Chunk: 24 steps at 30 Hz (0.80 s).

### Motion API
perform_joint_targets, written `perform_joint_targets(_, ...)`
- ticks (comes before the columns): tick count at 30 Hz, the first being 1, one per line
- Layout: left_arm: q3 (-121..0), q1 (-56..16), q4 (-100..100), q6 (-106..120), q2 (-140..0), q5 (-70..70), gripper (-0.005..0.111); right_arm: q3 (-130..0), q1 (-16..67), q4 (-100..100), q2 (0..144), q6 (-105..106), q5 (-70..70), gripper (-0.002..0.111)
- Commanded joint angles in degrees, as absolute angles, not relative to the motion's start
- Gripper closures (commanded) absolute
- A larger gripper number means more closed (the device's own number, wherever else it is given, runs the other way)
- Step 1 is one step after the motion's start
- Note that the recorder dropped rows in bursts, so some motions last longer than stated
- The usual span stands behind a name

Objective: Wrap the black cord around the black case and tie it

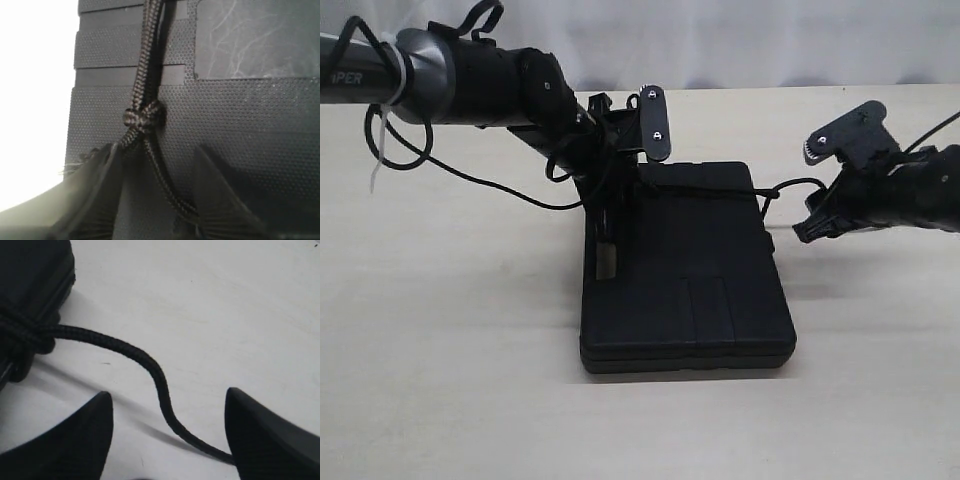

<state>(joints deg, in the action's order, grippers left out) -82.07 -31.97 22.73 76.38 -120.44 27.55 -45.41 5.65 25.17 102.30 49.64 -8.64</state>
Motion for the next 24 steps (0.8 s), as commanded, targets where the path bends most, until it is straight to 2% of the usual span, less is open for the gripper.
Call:
perform_joint_targets(1,-80.8,-32.0,21.7,76.0,-120.1,39.1,0.061,-45.3,5.5,25.2,98.1,49.7,-3.9,0.048)
perform_joint_targets(4,-80.8,-32.0,21.7,76.0,-118.3,41.7,0.061,-45.3,5.5,25.2,95.4,49.7,-1.6,0.053)
perform_joint_targets(11,-80.8,-32.0,26.9,76.0,-113.0,42.5,0.061,-45.3,5.5,25.2,89.2,48.3,4.3,0.080)
perform_joint_targets(13,-80.8,-32.0,29.7,76.0,-110.7,42.4,0.061,-45.3,5.5,25.2,88.2,48.4,7.8,0.092)
perform_joint_targets(14,-80.8,-32.0,32.9,74.9,-108.5,41.5,0.061,-45.3,5.5,25.2,88.2,48.4,9.5,0.104)
perform_joint_targets(17,-80.8,-32.0,39.0,74.5,-105.5,41.2,0.061,-45.3,5.5,25.2,88.2,45.5,14.3,0.104)
perform_joint_targets(19,-80.8,-32.0,39.6,74.4,-105.5,41.2,0.066,-45.3,5.5,26.3,88.2,44.8,16.1,0.104)
perform_joint_targets(24,-80.8,-31.9,38.1,69.9,-105.8,38.9,0.095,-45.2,5.5,31.3,91.2,44.8,19.3,0.104)
